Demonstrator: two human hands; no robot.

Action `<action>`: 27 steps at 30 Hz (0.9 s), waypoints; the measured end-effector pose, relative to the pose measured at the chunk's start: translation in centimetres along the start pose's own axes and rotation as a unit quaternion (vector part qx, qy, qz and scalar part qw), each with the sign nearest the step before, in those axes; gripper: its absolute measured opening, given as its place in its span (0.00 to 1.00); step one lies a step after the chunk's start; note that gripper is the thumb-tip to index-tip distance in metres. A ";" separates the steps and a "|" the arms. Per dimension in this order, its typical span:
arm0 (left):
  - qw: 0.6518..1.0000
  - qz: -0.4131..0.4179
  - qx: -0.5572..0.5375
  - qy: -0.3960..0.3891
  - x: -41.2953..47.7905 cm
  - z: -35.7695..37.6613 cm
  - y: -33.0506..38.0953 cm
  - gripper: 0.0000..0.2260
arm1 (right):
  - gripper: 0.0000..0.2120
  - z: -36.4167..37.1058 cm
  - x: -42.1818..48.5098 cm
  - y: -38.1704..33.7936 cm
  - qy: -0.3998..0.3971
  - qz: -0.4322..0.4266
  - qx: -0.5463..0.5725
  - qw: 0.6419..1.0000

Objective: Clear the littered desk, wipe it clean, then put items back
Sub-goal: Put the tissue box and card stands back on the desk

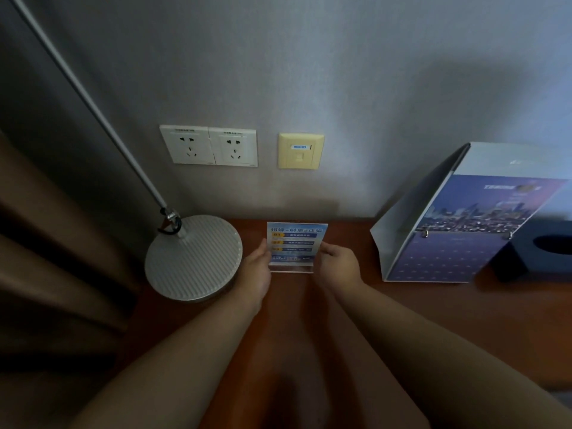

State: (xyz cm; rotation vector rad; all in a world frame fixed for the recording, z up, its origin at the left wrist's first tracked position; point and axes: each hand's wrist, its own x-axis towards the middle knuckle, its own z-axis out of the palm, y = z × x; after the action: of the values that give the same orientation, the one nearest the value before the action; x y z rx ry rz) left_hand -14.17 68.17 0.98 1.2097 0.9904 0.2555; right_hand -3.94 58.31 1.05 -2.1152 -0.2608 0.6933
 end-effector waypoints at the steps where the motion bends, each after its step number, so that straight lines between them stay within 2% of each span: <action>1: 1.000 -0.005 0.002 0.004 -0.3 0.1 0.0 0.19 | 0.18 0.1 0.1 0.3 0.001 0.010 0.002 1.000; 5: 0.999 -0.034 0.007 0.021 -0.7 -0.3 -1.1 0.21 | 0.22 -0.3 -0.1 1.3 0.009 0.054 0.015 0.998; 10: 0.998 -0.061 0.025 0.016 -0.5 -0.4 -1.9 0.24 | 0.27 -0.2 -1.7 1.2 -0.102 0.109 0.055 0.987; 12: 0.997 -0.070 0.017 0.015 -0.7 -0.1 -1.7 0.24 | 0.27 0.1 -2.2 0.9 -0.120 0.111 0.075 0.984; 16: 0.997 -0.077 0.008 0.013 -1.1 0.6 -1.4 0.23 | 0.23 0.4 -2.5 0.8 -0.113 0.116 0.085 0.983; 23: 0.995 -0.093 -0.001 0.037 -0.6 -0.1 -2.4 0.26 | 0.25 0.2 -1.6 1.7 -0.080 0.140 0.105 0.981; 27: 0.991 -0.093 -0.049 0.083 -1.4 -0.1 -2.8 0.27 | 0.27 -0.3 -1.5 3.0 -0.067 0.146 0.089 0.983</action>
State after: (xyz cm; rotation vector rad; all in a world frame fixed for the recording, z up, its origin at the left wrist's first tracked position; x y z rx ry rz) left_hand -15.96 66.31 -0.73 1.0124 1.2135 0.2571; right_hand -5.19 55.70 -0.59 -1.9555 0.0400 0.9956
